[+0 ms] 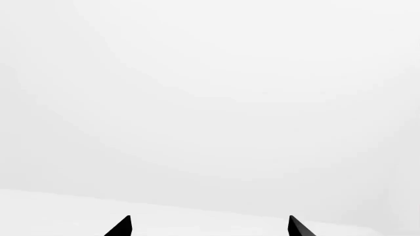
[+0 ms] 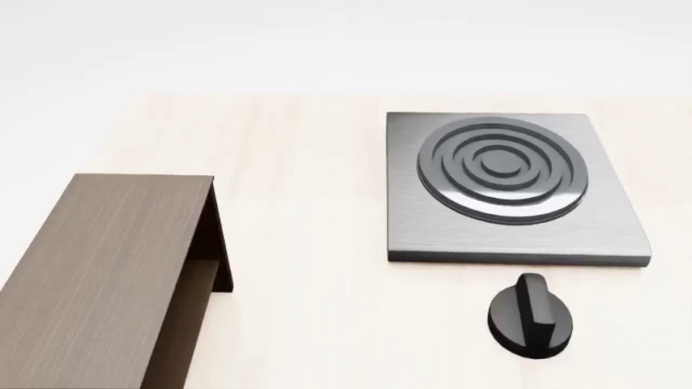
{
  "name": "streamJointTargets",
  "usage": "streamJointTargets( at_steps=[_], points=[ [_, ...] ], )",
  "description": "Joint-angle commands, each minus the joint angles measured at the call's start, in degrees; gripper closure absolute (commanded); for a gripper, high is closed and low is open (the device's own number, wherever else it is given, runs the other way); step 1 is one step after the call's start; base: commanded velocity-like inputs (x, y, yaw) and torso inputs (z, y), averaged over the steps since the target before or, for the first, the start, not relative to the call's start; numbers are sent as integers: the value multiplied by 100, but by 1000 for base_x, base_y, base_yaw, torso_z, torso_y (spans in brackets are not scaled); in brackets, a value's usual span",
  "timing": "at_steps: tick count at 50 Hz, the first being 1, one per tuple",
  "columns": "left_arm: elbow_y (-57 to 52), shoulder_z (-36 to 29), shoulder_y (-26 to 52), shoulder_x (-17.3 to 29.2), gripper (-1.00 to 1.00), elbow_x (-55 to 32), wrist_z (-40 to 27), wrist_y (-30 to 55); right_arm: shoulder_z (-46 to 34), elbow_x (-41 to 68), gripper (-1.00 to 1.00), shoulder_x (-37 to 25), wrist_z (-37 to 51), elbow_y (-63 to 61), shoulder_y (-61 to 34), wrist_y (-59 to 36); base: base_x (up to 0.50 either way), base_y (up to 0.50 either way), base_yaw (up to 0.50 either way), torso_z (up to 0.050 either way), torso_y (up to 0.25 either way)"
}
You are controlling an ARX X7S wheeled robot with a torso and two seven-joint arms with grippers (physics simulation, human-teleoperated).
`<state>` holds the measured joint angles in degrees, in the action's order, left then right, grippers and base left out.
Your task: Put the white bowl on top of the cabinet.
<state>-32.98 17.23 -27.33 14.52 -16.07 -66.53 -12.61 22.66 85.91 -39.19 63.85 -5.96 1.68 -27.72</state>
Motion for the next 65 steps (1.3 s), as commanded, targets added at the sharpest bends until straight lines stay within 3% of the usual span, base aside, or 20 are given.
streamJointTargets(
  at_steps=[1,65],
  points=[
    [253,-133,100,-114,-100,182,221,63,284,-92,100,325,432,539,507,76,0,-3,-3,0,0],
    [315,-162,117,-86,-100,125,215,15,533,143,100,-84,1063,-1605,132,84,0,-1,-1,-1,0]
  ],
)
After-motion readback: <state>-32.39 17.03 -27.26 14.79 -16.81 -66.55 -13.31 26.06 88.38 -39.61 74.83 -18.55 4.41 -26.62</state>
